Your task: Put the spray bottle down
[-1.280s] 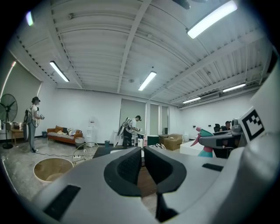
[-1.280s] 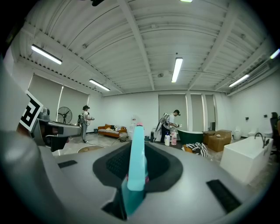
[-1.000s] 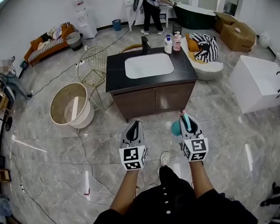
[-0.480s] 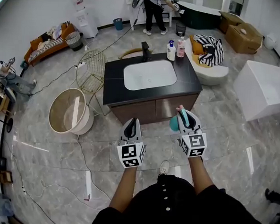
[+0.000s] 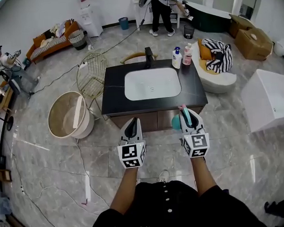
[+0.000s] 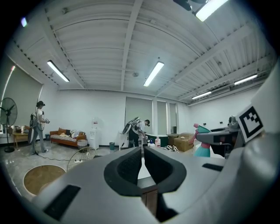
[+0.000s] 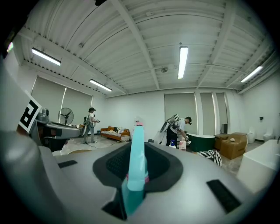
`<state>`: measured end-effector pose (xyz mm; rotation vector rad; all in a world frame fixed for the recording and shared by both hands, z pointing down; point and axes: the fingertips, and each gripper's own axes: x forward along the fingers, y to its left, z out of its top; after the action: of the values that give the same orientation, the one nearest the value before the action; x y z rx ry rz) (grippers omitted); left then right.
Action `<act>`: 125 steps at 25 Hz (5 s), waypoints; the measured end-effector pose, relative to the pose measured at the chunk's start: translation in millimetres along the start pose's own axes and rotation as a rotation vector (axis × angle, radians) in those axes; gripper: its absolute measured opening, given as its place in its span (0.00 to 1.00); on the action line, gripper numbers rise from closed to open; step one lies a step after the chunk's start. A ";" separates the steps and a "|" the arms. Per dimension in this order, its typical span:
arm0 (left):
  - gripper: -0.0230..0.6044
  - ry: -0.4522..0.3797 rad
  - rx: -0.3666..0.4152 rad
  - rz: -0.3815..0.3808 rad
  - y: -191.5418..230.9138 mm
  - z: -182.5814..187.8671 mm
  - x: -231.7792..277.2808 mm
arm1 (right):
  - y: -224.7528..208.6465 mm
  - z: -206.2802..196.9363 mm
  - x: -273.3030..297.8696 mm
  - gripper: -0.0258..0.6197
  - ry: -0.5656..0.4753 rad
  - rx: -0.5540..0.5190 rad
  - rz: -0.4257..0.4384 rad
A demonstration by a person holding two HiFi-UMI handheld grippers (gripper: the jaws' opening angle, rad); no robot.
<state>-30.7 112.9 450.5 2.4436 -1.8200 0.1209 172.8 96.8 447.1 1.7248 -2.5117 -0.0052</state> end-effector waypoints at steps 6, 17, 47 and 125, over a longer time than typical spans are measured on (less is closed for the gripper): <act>0.08 -0.002 -0.012 0.019 4.6 1.5 21.2 | -12.7 4.4 23.8 0.15 -0.010 -0.003 0.011; 0.08 -0.002 -0.021 0.022 27.1 -2.2 78.9 | -26.4 1.0 84.1 0.15 -0.012 -0.015 0.024; 0.08 -0.013 -0.017 -0.083 178.3 53.2 348.9 | -60.7 44.1 380.2 0.15 -0.006 -0.040 -0.044; 0.08 0.216 -0.161 0.199 250.5 -69.8 407.0 | 56.6 -104.6 671.1 0.27 0.153 -0.036 0.468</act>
<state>-154.9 -336.9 574.7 2.0526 -1.8912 0.2332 -110.5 -502.6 605.4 1.0434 -2.7075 0.1087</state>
